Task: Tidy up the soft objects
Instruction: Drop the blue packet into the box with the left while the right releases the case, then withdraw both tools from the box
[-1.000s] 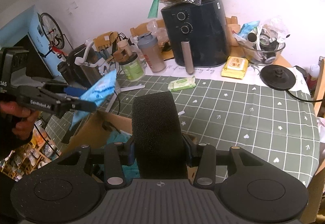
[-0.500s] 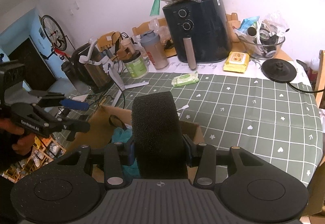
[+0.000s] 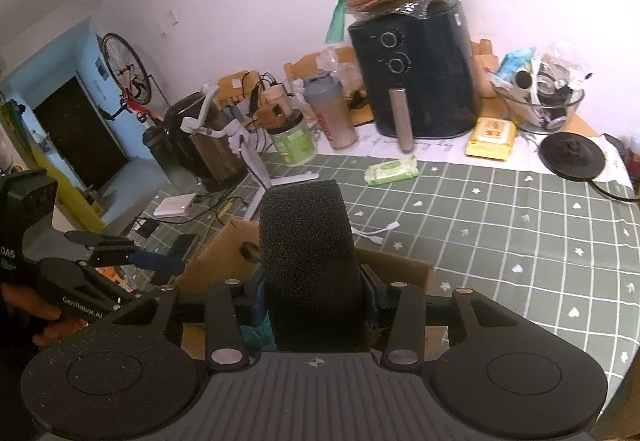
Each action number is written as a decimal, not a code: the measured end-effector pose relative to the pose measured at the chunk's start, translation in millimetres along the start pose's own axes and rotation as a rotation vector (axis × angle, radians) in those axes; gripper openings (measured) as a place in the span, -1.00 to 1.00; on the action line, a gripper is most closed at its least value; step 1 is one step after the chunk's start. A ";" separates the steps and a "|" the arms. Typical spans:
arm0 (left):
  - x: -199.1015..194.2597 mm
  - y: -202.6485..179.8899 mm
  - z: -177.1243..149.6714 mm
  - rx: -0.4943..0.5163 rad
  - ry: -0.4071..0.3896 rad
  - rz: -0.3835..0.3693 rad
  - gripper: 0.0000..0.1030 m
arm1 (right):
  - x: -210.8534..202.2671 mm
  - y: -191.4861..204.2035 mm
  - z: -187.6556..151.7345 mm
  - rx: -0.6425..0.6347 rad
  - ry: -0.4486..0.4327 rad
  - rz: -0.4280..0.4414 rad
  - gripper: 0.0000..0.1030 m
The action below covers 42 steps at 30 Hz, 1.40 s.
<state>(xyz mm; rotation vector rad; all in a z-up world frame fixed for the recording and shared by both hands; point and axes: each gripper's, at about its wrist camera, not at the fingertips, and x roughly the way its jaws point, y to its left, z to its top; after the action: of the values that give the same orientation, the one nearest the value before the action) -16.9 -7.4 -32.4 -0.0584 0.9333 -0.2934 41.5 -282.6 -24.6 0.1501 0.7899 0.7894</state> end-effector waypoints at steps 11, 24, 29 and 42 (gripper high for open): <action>-11.0 6.2 -12.2 -0.068 -0.012 0.045 0.60 | 32.6 7.2 -20.0 -0.016 0.141 -0.066 0.94; -2.9 6.0 -9.6 -0.074 0.033 0.089 0.60 | 33.1 3.2 -35.9 -0.046 0.193 -0.145 1.00; 1.0 5.8 -6.3 -0.064 0.040 0.096 0.60 | 32.9 4.6 -37.5 -0.074 0.194 -0.184 1.00; 5.8 9.3 5.6 -0.040 0.026 0.087 0.60 | 30.2 -5.0 -39.9 -0.072 0.160 -0.262 1.00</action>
<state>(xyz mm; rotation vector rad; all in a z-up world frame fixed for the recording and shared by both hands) -7.1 -0.5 -35.3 -0.0510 0.9647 -0.1956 30.3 -271.8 -72.4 -0.0809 0.9100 0.5846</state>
